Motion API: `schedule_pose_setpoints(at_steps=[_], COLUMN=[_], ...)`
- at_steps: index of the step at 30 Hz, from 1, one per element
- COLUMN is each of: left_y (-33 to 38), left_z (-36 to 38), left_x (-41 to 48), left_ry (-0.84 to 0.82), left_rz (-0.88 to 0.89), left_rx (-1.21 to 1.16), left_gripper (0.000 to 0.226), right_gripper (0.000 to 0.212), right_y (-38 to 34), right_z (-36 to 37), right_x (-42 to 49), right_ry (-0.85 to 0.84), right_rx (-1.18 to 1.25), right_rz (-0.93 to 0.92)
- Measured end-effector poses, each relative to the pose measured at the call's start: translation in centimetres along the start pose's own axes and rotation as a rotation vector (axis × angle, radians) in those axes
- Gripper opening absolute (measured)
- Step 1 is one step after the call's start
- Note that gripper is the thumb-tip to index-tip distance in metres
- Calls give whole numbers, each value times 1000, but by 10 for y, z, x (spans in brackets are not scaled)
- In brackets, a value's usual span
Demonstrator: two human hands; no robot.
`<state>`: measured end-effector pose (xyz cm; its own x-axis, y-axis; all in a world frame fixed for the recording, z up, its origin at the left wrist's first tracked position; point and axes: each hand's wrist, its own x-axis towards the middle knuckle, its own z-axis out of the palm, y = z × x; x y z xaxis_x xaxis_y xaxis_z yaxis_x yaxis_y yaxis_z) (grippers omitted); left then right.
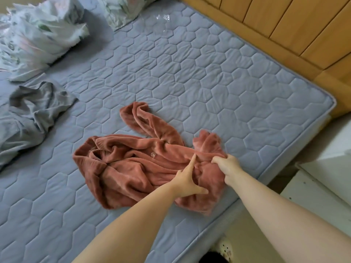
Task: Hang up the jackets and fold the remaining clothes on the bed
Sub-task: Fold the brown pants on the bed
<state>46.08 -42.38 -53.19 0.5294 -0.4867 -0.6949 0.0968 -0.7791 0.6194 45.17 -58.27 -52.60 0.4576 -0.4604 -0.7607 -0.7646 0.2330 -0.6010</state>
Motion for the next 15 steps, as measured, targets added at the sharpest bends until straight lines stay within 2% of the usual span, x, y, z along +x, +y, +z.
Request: schedule_pose_setpoints(at_steps=[4,6,8,10,12,13,15], left_y=[62,98,138,182,224,241,262], left_z=[-16,-30,-48,-68,-87,-95,-107], left_x=[-22,-38,-56,-74,-88,-93,-96], left_ry=[241,368,478,480,425,419,393], left_rz=[123,178,219,256,299,315,341], left_rx=[59,-9,-25,-121,-227,-250,-396], left_gripper=[133,112,77,54,44,42,53], right_gripper=[11,24,34,27,20,25,50], right_y=[-68,-104,-141,-178,-211,-225,-243], right_z=[-27,-44,-66,-92,-121,-136,-157], right_x=[-35,-58,-85,-112,-134,-142,-147], right_ry=[-24,-34,-13,17,67,88,66], right_rx=[152,165,147,141,160,161,135], right_rz=[-81,-110,-188,-315,-435,-496,-621])
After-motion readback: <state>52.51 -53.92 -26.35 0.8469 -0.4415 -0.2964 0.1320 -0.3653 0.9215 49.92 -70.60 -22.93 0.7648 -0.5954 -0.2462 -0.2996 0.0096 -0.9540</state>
